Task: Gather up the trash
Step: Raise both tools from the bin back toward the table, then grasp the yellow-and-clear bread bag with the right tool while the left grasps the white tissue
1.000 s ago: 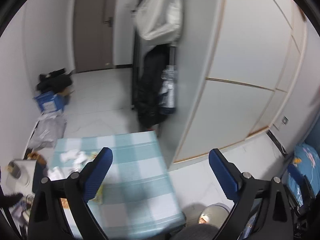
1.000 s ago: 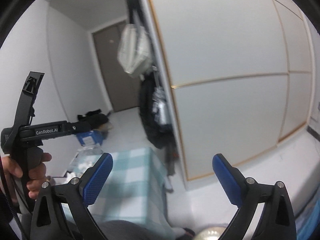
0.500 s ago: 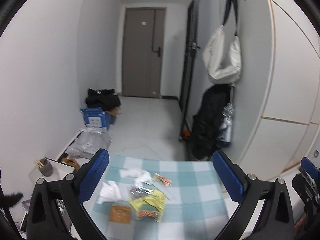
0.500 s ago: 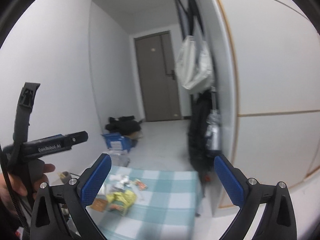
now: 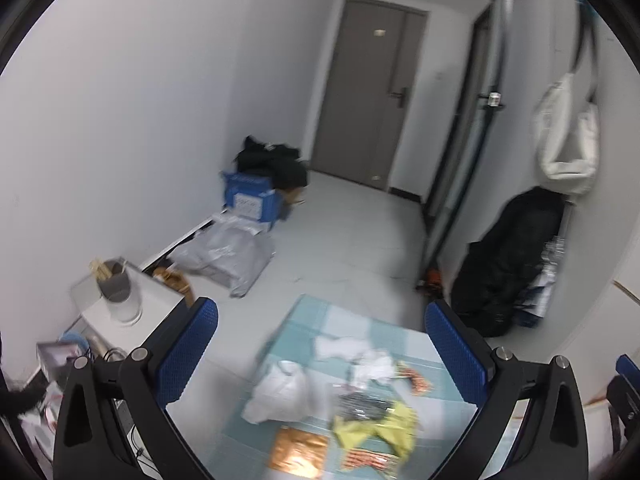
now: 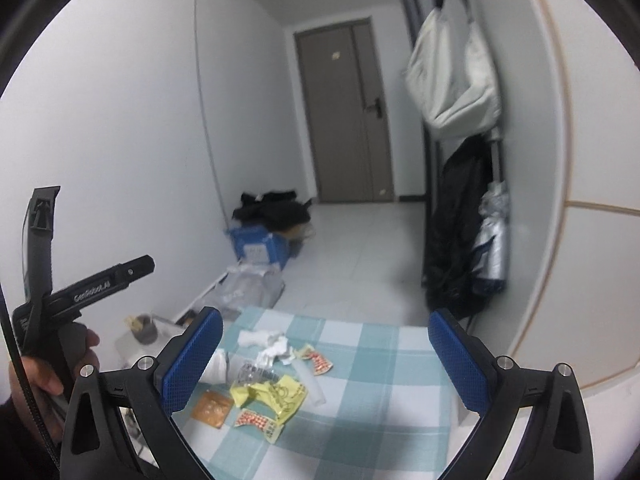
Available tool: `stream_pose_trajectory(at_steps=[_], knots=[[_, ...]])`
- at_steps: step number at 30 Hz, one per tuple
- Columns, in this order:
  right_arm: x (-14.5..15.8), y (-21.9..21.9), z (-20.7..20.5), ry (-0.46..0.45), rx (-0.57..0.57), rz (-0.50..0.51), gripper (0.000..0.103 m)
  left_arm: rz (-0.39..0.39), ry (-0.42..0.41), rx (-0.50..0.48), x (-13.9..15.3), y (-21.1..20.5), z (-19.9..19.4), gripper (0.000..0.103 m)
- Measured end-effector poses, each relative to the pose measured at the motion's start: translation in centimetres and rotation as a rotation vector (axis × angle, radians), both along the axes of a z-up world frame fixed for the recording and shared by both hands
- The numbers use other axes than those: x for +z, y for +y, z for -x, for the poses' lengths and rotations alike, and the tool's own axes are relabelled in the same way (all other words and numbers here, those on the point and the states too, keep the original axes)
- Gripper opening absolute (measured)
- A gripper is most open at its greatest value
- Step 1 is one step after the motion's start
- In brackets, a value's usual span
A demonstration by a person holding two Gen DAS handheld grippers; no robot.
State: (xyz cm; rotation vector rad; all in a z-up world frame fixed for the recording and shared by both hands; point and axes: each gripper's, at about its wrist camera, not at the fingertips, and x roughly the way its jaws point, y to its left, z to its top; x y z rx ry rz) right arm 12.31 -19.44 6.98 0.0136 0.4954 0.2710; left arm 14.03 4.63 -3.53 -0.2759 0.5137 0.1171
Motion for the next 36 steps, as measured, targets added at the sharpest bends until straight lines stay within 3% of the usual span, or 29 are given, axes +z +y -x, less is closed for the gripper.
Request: stream_pose_trajectory(at_steps=[6,11,15,20,24,29,32,34,36], knots=[[-4.7,3.8,-5.5,0.153,0.134,0.086,0.103,0.08,0.168,-0.022,-3.6,2.8,-2.6,0.102],[-10.0,7.8,-9.6,0.317,0.249,0.126,0.103,0.104,0.232,-0.001,-4.5,4.3,-3.3,0.102],[-14.0,10.3,-10.6,0.409,0.323,0.158,0.102,0.161,0.281,-0.001,-5.1,5.1,-3.9,0.102],[-16.9,13.0,-10.7,0.448,0.401,0.25,0.099,0.157,0.326,0.016,-6.1,5.6,-4.6,0.102],[-19.0,14.5,-11.0,0.482,0.42,0.334,0.078,0.158,0.355,0.013,-6.8,6.1,-4.8,0.102],[-19.9,15.1,-11.1,0.479,0.42,0.378,0.067,0.18,0.371,0.022,-7.3,7.0,-4.8,0.102],[-20.0,15.4,-10.8,0.464,0.444,0.401,0.054,0.198,0.39,0.025,-7.7,7.3,-5.0,0.102],[-20.2,15.4,-10.7,0.468,0.451,0.41,0.037,0.203,0.398,0.024,-7.8,7.4,-5.1,0.102],[-20.3,15.2,-11.0,0.471,0.451,0.41,0.031,0.198,0.398,0.027,-7.9,7.5,-5.2,0.102]])
